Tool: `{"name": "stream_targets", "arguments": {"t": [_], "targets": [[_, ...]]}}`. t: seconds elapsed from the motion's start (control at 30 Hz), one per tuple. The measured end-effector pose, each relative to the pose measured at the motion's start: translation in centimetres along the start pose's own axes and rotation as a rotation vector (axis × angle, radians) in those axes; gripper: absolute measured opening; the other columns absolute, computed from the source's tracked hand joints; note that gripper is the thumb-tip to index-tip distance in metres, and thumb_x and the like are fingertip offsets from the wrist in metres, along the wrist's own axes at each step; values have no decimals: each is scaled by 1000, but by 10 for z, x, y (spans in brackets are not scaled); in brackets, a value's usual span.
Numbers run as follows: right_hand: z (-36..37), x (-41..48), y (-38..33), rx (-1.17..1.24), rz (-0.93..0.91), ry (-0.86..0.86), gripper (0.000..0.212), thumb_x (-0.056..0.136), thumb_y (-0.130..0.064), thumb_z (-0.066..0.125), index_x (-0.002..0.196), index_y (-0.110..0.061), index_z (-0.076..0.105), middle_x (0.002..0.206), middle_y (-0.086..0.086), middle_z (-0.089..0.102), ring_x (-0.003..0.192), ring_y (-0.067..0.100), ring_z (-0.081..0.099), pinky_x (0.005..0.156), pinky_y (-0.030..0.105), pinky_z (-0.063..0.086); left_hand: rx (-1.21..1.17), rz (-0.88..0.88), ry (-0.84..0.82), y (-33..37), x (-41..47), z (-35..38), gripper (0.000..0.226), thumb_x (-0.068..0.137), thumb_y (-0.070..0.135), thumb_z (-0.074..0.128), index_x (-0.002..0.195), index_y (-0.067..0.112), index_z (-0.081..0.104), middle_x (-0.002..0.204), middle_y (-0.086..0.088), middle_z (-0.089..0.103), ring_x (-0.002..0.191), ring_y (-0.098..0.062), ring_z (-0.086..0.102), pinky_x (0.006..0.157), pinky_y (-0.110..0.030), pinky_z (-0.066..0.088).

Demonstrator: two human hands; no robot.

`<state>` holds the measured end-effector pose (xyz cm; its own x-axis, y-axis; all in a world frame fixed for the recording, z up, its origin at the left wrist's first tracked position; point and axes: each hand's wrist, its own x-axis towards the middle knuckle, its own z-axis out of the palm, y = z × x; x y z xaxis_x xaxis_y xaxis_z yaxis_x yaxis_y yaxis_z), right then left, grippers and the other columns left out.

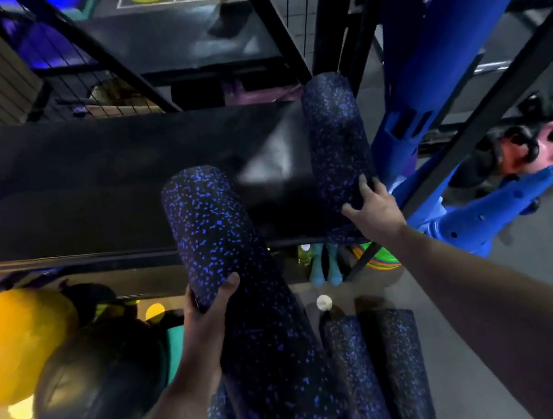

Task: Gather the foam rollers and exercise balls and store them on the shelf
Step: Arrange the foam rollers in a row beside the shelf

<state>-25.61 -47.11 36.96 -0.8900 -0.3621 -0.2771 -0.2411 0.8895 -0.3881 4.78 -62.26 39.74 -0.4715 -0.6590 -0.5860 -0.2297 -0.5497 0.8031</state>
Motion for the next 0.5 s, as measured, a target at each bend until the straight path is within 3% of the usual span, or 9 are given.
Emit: {"name": "stream_targets", "arguments": {"t": [0.07, 0.17, 0.3, 0.4, 0.5], "targets": [[2, 1, 0, -55, -1, -48, 85, 91, -60, 43, 161, -19, 18, 167, 16, 8, 150, 41, 17, 123, 53, 21, 5, -5, 24, 3, 6, 11, 67, 67, 51, 90, 126, 39, 62, 119, -3, 76, 105, -28, 75, 94, -53, 59], [10, -8, -12, -65, 48, -37, 87, 97, -50, 49, 162, -20, 0, 169, 11, -4, 153, 39, 8, 121, 60, 18, -10, -24, 64, 6, 19, 29, 64, 67, 50, 92, 122, 40, 63, 117, -3, 76, 104, -30, 75, 94, -55, 59], [20, -9, -17, -161, -7, -130, 120, 84, -73, 58, 158, -20, -21, 166, 8, -26, 154, 38, -10, 122, 56, 4, 31, 41, 54, 17, 48, 57, 83, 53, 58, 96, 125, 32, 63, 116, -3, 77, 104, -29, 75, 96, -54, 59], [21, -5, -13, -182, -27, -163, 133, 79, -63, 73, 156, -19, -26, 164, 9, -31, 154, 40, -12, 124, 59, 6, 170, 133, 94, 39, 85, 89, 100, 42, 71, 94, 128, 36, 59, 118, 5, 75, 104, -20, 74, 100, -47, 57], [24, -3, -10, -188, -31, -150, 130, 81, -58, 72, 156, -18, -26, 163, 9, -32, 154, 40, -12, 124, 59, 7, 452, 258, 128, 76, 120, 125, 133, 44, 85, 83, 156, 34, 32, 146, 4, 59, 131, -20, 59, 116, -43, 44]]}}
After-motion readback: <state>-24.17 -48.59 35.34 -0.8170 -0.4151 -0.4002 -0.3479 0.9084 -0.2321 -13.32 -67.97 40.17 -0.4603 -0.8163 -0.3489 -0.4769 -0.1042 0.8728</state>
